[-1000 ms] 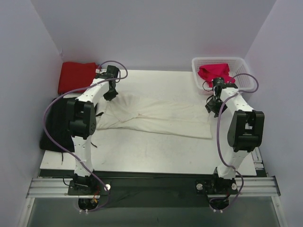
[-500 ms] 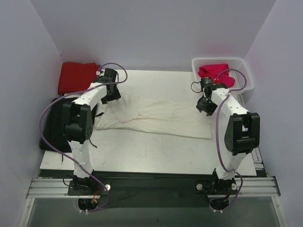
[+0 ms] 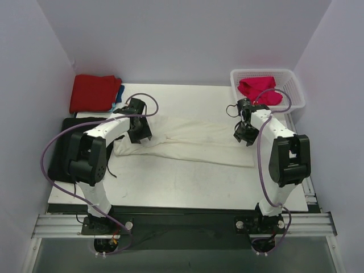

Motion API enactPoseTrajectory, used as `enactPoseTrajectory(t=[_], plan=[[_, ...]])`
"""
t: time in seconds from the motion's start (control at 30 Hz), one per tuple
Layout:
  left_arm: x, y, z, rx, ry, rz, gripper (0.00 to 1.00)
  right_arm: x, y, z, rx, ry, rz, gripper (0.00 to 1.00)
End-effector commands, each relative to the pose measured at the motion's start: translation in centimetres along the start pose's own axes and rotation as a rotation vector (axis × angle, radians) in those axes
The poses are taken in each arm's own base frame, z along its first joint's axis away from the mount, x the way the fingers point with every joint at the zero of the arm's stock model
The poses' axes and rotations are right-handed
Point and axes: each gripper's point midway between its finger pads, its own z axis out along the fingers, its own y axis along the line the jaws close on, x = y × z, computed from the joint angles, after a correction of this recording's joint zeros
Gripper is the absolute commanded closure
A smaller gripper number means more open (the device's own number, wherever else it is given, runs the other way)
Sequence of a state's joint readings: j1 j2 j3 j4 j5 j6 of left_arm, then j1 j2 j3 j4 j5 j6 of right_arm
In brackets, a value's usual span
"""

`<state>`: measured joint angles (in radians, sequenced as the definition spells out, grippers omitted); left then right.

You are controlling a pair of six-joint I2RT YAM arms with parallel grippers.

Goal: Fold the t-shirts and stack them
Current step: Fold the other side of the tshirt into a rectangle

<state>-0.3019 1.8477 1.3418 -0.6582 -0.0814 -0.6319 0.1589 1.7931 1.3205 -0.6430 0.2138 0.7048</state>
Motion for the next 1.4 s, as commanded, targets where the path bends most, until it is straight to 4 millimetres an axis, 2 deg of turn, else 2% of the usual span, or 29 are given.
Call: enactPoseTrajectory(t=[0.0, 0.23, 0.3, 0.37, 0.47, 0.5, 0.6, 0.83, 0.87, 0.97, 1.0, 1.07, 1.1, 1.13, 1.17, 1.23, 1.3, 1.33, 1.37], plan=[[-0.2, -1.3, -1.1, 0.064, -0.024, -0.038, 0.41, 0.4, -1.5, -1.2, 0.038, -0.013, -0.021, 0.60], [0.5, -1.3, -0.9, 0.071, -0.011, -0.065, 0.49, 0.7, -1.8, -1.2, 0.045, -0.012, -0.029, 0.60], [0.6, -1.2, -0.5, 0.070, -0.004, -0.064, 0.57, 0.7, -1.8, -1.1, 0.045, -0.011, -0.031, 0.60], [0.9, -1.1, 0.0, 0.063, 0.005, -0.065, 0.61, 0.7, -1.8, -1.1, 0.046, -0.011, -0.029, 0.60], [0.5, -1.4, 0.3, 0.068, 0.001, -0.063, 0.77, 0.5, -1.8, -1.2, 0.046, -0.012, -0.030, 0.60], [0.4, -1.5, 0.2, 0.070, 0.000, -0.061, 0.88, 0.6, -1.7, -1.2, 0.044, -0.011, -0.032, 0.60], [-0.4, -2.0, -0.3, 0.082, -0.020, -0.055, 1.00, 0.5, -1.9, -1.2, 0.049, -0.012, -0.031, 0.60], [-2.7, -4.2, -1.7, 0.152, -0.077, -0.006, 1.00, 0.6, -1.8, -1.0, 0.053, -0.007, -0.038, 0.61], [-3.6, -5.1, -2.2, 0.177, -0.101, 0.002, 1.00, 0.5, -1.8, -1.0, 0.053, -0.009, -0.036, 0.61], [-4.3, -6.7, -1.8, 0.223, -0.093, 0.035, 1.00, 0.4, -1.6, -1.0, 0.050, -0.008, -0.039, 0.61], [-5.1, -7.7, -2.2, 0.246, -0.105, 0.040, 1.00, 0.4, -1.6, -1.0, 0.051, -0.008, -0.039, 0.61], [-4.9, -8.5, -0.7, 0.248, -0.083, 0.082, 1.00, 0.2, -1.6, -1.1, 0.048, -0.011, -0.039, 0.61], [-5.7, -9.5, -0.8, 0.263, -0.099, 0.098, 1.00, 0.3, -1.6, -1.0, 0.048, -0.008, -0.041, 0.61], [-5.2, -9.8, 0.9, 0.257, -0.072, 0.135, 1.00, 0.3, -1.5, -1.0, 0.046, -0.008, -0.042, 0.61], [-5.1, -10.3, 1.4, 0.266, -0.060, 0.156, 1.00, 0.3, -1.5, -1.0, 0.046, -0.006, -0.044, 0.61], [-5.3, -10.7, 3.3, 0.247, -0.052, 0.205, 1.00, 0.3, -1.5, -1.1, 0.043, -0.005, -0.045, 0.61], [-5.4, -10.8, 4.3, 0.220, -0.064, 0.256, 1.00, 0.4, -1.5, -1.1, 0.043, -0.003, -0.049, 0.61], [-5.6, -10.5, 4.7, 0.194, -0.076, 0.264, 0.93, 0.4, -1.5, -1.1, 0.040, -0.001, -0.050, 0.61], [-5.9, -11.0, 4.7, 0.207, -0.103, 0.281, 0.84, 0.5, -1.4, -1.1, 0.039, 0.000, -0.050, 0.61]])
